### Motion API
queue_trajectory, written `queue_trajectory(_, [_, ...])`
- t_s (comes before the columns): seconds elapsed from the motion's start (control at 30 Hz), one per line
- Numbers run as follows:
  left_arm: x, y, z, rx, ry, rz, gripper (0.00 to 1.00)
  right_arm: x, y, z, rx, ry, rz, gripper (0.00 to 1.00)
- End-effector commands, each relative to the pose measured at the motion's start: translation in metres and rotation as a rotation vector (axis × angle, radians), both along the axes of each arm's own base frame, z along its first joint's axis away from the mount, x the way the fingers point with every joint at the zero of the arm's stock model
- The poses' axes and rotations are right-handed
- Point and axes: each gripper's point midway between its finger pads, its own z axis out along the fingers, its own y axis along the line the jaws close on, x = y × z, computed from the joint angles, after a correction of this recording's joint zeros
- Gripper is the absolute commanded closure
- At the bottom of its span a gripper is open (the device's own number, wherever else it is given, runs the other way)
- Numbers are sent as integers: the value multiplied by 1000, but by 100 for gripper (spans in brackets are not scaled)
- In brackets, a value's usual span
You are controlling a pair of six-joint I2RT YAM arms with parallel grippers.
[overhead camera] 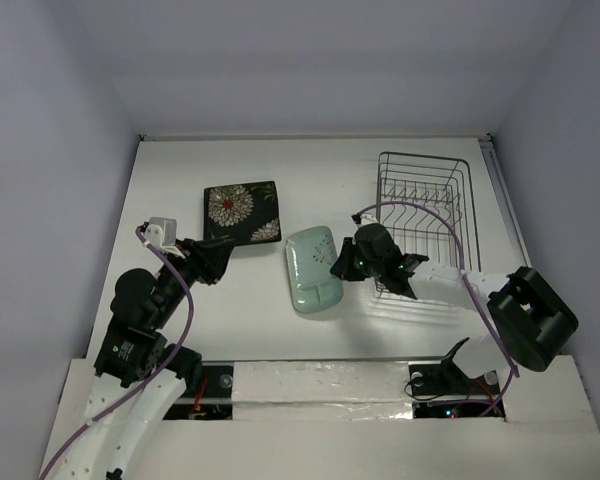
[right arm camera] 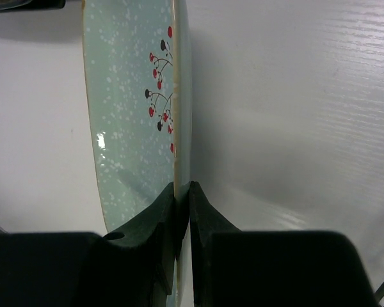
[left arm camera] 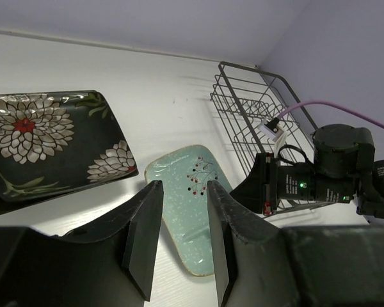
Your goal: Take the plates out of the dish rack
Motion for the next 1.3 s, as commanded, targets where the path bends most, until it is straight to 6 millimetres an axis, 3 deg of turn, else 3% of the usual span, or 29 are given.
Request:
queue_trajectory(0.0, [3,1,10,-15,-27,9,69,23,24,49,150,-138,-21,100])
queue_trajectory(0.13, [5,2,10,-11,-25,13,67,18,18,25,92,-92,-22,96])
queue_trajectory(0.27, [4,2,10,-11,-25,12,58,10,13,5,43,-62,-11,74])
queue_trajectory(0.37, [4,1,10,-11,-27,9,53,7,10,-3,17,-46,-4,63])
queue_trajectory(0.5, [4,1,10,-9,-26,7,51,6,8,-6,-9,-39,7,60])
queue_trajectory(0.57, [4,1,11,-10,-31,9,51,6,3,-8,-47,-44,-7,45])
queue_trajectory(0.77, [3,1,12,-11,-35,6,44,8,4,19,-82,-104,-13,11])
queue_trajectory(0.93, [3,1,12,-10,-38,6,36,12,6,67,-80,-200,-27,3])
queue_trajectory(0.97, [3,2,12,-12,-37,7,34,15,8,91,-42,-245,-32,3])
queue_trajectory(1.03, [4,4,13,-12,-38,18,31,15,10,117,-15,-302,-24,4])
queue_trajectory(1.1, [3,4,14,-12,-43,15,27,19,6,158,27,-392,-43,17])
queue_trajectory(1.13, [2,4,15,-12,-47,15,27,20,1,171,36,-424,-61,28])
queue_trajectory(1.17, [1,4,17,-13,-53,12,24,20,-6,185,46,-458,-87,75])
queue_trajectory(1.2, [1,4,17,-11,-54,15,23,16,-19,213,77,-523,-116,94])
queue_trajectory(1.23, [-1,5,20,-14,-65,16,22,18,-34,227,76,-564,-179,100])
queue_trajectory(1.27, [-1,6,21,-16,-71,21,19,15,-45,240,85,-600,-211,100])
